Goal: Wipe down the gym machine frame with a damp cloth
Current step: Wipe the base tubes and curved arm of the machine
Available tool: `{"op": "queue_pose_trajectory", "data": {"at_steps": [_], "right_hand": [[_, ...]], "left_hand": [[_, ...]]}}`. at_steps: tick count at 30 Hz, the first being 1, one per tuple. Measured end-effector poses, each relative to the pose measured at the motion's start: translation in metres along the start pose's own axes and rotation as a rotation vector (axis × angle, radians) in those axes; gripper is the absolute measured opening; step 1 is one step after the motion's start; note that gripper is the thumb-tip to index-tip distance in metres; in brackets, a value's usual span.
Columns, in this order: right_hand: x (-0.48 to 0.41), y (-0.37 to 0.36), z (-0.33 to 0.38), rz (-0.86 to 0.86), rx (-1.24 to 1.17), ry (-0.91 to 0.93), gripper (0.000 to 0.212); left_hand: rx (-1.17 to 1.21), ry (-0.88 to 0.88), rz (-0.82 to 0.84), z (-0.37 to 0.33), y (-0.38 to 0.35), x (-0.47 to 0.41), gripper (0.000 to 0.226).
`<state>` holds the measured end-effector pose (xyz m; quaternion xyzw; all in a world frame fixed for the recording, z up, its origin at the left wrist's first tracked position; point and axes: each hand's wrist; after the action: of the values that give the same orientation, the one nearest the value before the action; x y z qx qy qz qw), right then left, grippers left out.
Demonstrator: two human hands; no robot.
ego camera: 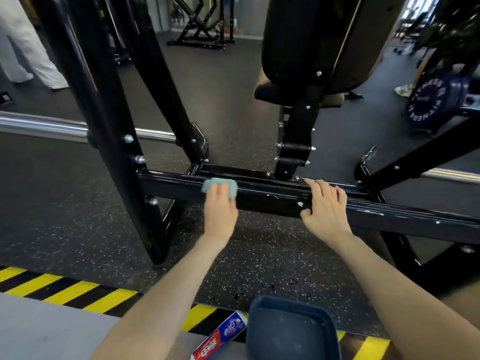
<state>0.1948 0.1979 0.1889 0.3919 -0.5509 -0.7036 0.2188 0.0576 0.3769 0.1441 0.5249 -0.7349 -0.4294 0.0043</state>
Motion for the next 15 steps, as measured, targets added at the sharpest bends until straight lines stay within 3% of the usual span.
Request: {"op": "queue_pose_trajectory", "data": {"at_steps": [2, 4, 6, 10, 15], "right_hand": [[0.007, 0.003, -0.021, 0.01, -0.007, -0.082, 0.073], [0.011, 0.001, -0.035, 0.039, 0.023, -0.111, 0.076], [0.011, -0.003, -0.043, 0.118, 0.066, -0.089, 0.077], [0.005, -0.009, -0.05, 0.176, 0.107, -0.038, 0.075], [-0.002, -0.008, -0.056, 0.121, 0.113, -0.042, 0.06]], "left_hand": [[0.017, -0.189, 0.17, -0.051, -0.035, 0.031, 0.028], [0.027, -0.266, 0.243, -0.073, -0.051, 0.046, 0.033], [0.036, -0.189, 0.241, -0.056, -0.049, 0.038, 0.03], [0.061, 0.063, 0.05, -0.035, -0.039, 0.026, 0.019], [-0.053, -0.356, 0.137, -0.128, -0.07, 0.028, 0.022]]}}
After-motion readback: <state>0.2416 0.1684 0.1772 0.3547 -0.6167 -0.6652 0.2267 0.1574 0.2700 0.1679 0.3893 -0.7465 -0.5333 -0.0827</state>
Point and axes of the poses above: each hand's wrist, its own x-axis away from the middle knuckle, its own y-axis out of the back of the hand, z = x × y, and after that the axes turned 7 degrees about y, right-handed
